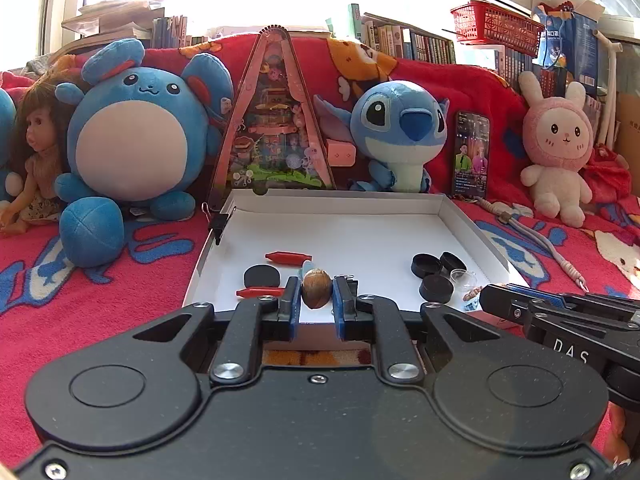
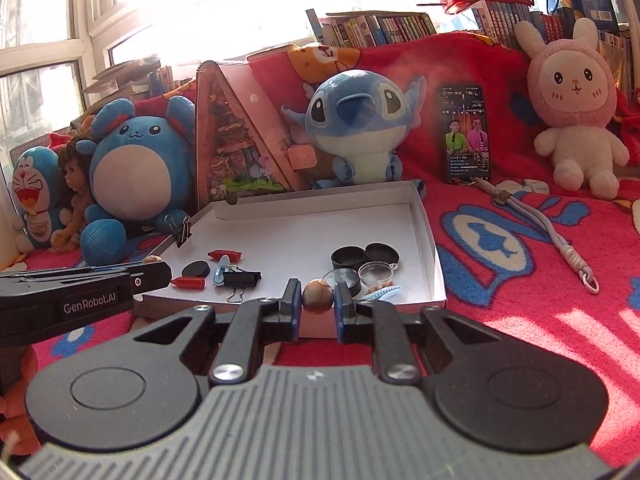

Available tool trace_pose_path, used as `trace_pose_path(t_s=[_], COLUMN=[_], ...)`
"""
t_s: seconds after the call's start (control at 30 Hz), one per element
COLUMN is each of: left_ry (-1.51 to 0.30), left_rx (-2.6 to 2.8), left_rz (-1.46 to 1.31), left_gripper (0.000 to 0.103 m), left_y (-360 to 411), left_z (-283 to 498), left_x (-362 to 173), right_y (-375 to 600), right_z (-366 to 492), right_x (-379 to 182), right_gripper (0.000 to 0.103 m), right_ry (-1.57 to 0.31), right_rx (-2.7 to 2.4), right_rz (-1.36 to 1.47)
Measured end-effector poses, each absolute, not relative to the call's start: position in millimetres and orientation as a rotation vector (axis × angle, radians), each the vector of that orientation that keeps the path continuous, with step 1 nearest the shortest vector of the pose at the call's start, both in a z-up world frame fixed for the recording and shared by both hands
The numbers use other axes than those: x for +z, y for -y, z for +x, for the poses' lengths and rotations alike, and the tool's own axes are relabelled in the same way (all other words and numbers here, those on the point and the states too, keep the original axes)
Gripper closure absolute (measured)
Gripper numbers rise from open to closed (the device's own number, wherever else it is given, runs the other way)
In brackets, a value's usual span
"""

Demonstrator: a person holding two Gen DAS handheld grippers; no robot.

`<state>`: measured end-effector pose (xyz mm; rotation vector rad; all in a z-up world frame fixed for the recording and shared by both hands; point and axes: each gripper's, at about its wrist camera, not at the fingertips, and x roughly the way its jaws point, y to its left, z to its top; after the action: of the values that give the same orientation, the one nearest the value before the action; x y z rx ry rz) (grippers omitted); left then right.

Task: Organize rigid objects
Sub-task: 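Carry the two brown nuts with both tools into the box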

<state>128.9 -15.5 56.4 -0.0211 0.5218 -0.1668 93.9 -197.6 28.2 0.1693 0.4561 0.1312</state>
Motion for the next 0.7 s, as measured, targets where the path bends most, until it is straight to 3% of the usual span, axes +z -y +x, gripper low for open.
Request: trace_pose_path(t_s=[0.7], left_ry=[-0.597], left_rx=[-0.231], left_rz=[-0.058], left_gripper=[0.087], left_y=[16.8], left_z=[236.3], left_x=[68.6], right_y=[216.6], right_z=[199.6], right_x=[46.7], right_gripper=[0.083], right_ry=[-0.635], right_rx=[0.159], right_rz=[0.307])
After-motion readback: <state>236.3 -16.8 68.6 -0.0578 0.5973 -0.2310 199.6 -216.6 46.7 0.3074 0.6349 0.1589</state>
